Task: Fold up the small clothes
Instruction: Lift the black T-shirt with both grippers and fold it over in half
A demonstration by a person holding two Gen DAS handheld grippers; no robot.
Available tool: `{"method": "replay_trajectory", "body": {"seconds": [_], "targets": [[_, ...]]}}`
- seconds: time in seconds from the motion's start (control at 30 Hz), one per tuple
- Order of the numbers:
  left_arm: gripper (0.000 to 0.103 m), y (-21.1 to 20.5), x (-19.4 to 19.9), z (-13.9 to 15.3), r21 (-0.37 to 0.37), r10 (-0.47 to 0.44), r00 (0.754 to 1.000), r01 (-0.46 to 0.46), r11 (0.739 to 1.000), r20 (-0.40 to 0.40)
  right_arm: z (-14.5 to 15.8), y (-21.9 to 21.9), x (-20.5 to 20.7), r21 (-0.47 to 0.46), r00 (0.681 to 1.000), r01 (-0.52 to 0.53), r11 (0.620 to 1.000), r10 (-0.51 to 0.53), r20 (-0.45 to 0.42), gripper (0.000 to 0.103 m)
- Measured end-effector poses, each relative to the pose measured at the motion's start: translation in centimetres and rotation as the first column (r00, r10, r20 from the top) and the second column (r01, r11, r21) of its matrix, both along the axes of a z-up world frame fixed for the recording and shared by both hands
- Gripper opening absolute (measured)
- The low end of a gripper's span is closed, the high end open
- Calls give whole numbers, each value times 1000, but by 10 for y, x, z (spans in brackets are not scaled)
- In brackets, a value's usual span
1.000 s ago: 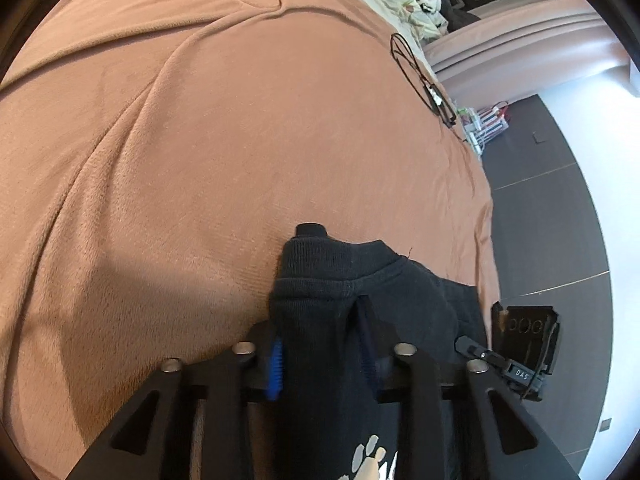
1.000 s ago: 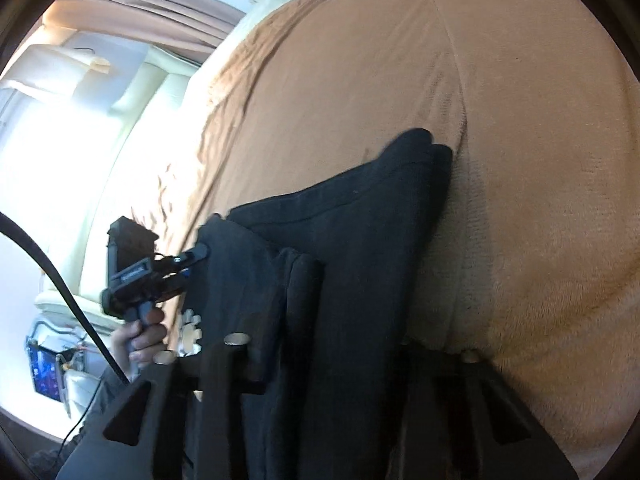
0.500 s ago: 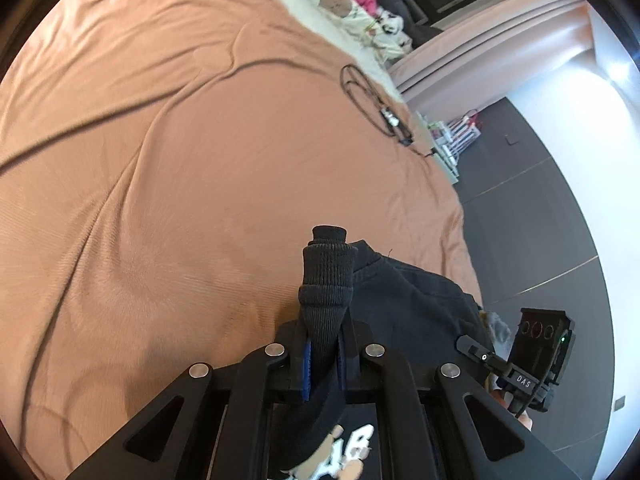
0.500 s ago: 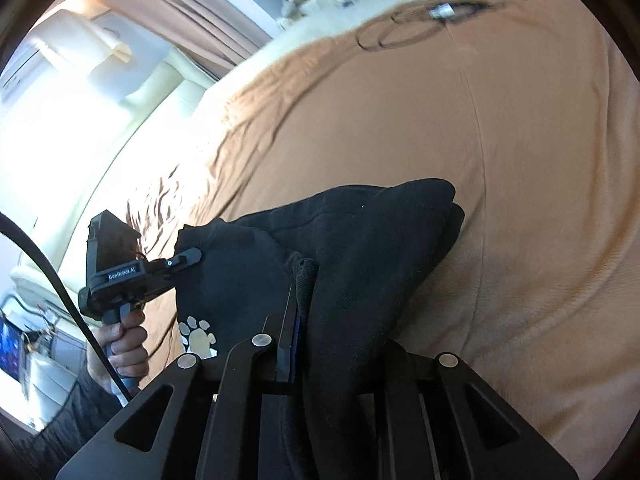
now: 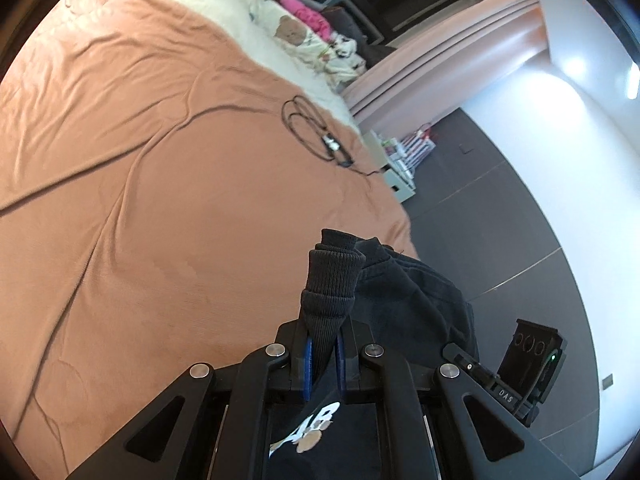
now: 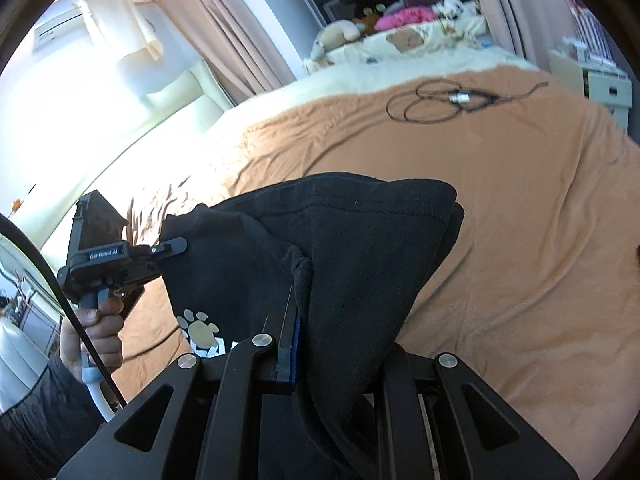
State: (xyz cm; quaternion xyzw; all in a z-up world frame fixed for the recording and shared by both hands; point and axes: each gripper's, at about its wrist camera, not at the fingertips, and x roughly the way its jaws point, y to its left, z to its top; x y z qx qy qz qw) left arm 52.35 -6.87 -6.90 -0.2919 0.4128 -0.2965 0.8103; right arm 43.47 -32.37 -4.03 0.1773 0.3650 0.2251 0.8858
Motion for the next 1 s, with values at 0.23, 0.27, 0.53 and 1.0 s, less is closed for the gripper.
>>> {"method": "replay_trajectory", "body": {"seconds": [0.23,0.27,0.53,1.0], "targets": [[9,5,-26,34,-31,-14,998,16,999,63,31,7,-51,-47,998,4,999,-1,66,10],[9,6,-30,37,-36,-14,997,17,999,70,37,9,-60,-52,997,5,999,-1,78,10],[9,20,-60,67,-60,-6,993,13,998,119,57,12,-101,-52,992,11,999,-4,129,10],[9,58,-121,126,-82,51,973,-33,996,224,90,30,-164,-62,972,-20,998,34,233,10]]}}
